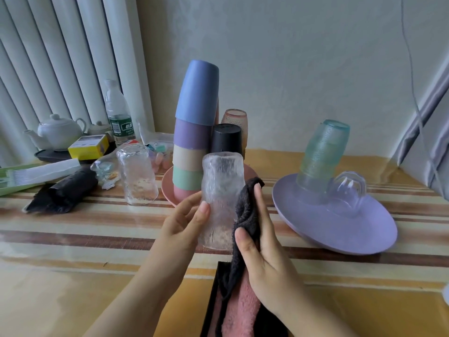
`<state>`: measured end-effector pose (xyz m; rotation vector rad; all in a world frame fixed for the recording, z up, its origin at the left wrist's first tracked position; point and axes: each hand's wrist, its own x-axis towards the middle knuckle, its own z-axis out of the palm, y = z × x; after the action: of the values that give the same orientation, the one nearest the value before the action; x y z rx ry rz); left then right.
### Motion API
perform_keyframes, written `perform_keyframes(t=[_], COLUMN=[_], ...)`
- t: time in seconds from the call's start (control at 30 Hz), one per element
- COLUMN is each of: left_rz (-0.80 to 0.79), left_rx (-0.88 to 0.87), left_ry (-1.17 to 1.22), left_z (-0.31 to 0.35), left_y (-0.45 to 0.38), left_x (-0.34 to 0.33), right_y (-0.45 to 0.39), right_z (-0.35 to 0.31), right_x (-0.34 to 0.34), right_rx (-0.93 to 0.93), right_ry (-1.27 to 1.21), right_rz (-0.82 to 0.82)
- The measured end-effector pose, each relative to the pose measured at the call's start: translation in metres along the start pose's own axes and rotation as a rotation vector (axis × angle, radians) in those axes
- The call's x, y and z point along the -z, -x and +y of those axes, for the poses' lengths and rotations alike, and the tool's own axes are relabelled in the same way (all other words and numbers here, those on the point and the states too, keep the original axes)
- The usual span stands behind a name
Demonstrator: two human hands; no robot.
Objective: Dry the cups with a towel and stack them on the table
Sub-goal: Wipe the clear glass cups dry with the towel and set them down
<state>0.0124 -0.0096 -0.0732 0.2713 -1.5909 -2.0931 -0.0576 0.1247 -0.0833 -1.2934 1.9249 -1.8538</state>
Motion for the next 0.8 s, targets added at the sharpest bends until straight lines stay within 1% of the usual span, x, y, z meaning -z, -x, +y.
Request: perform_keyframes(t=[0.07, 0.2, 0.3, 0.37, 0.5, 0.57, 0.63, 0.7, 0.8], left_rz=[-0.002, -0.104, -0.170, -0.228, -0.360, -0.371, -0.323, -0.243, -0.164], left_rx=[-0.002, -0.031, -0.027, -0.012, 0.021, 0.009, 0.011, 0.037, 0.059], left_ry=[-0.043, -0.172, -0.220, -0.253, -0.328, -0.331, -0.260, -0.128, 0.035], left_z=[0.001, 0.002, 0.003, 0.003, -0.001, 0.000, 0.001, 0.002, 0.004], left_y=[0.004, 0.008, 0.007, 0.007, 0.008, 0.009, 0.008, 0.008, 0.005], left_x=[-0.004, -0.009, -0.008, -0.009, -0.007, -0.007, -0.005, -0.003, 0.001], right_y=[0.001, 0.000, -0.002, -0.004, -0.009, -0.007, -0.004, -0.002, 0.000], right_z=[0.001, 0.003, 0.001, 0.001, -0.003, -0.005, -0.006, -0.007, -0.002], right_x=[-0.002, -0.005, -0.003, 0.002, 0.019, 0.024, 0.022, 0.014, 0.002], right_rx=[0.013, 0.049, 0.041, 0.030, -0.095, -0.151, -0.185, -0.201, -0.131], right_ry=[0.051, 0.096, 0.074, 0.037, -0.108, -0.128, -0.128, -0.127, -0.097], right_rz=[0.003, 0.022, 0.067, 0.125, 0.279, 0.310, 0.259, 0.142, -0.015])
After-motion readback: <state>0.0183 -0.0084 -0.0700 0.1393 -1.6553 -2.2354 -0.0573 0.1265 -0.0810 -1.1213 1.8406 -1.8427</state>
